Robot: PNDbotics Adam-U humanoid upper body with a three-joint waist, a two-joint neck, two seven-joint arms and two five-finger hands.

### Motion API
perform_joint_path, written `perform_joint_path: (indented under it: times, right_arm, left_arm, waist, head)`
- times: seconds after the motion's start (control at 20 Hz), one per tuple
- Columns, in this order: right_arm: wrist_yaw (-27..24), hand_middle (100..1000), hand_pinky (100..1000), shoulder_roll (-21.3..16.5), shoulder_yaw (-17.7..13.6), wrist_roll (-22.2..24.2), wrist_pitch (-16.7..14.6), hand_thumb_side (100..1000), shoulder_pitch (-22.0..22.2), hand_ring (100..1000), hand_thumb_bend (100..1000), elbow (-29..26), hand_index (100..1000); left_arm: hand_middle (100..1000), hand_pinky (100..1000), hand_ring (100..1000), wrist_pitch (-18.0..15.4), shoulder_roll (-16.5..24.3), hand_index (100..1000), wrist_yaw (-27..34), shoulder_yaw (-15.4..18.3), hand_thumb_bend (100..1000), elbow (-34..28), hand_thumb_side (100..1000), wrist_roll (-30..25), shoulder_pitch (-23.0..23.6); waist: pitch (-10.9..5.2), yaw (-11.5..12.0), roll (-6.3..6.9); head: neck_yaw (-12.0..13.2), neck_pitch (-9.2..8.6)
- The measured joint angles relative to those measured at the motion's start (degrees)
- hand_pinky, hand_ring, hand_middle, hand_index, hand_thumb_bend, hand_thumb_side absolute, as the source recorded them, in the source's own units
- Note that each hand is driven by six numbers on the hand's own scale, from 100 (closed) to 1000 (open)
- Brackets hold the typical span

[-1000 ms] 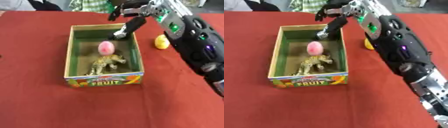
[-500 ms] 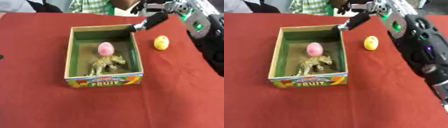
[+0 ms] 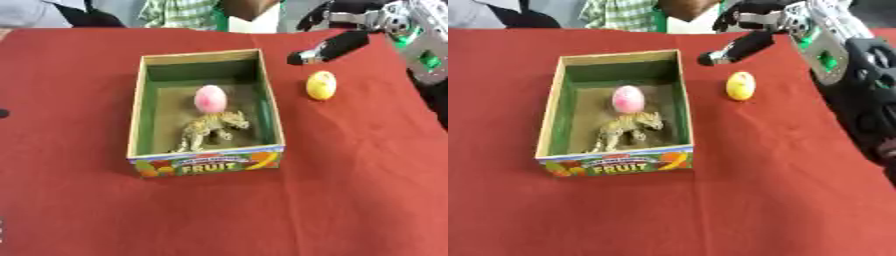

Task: Pick up objects on the table and place them in the box.

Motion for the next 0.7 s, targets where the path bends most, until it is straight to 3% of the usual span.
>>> perform_joint_path:
  times: [0.7]
  right_arm:
    - [3.9, 817, 824, -1.2, -0.7, -0.5, 0.0, 816, 2.3, 925, 531, 4.0, 898]
  left_arm:
    - [672, 490, 639, 0.0, 0.0, 706, 0.0, 0.0, 100, 0.0, 809, 0.0, 0.0]
  waist:
    - [0.04, 0.0, 0.3]
  head:
    - [-0.1, 0.0]
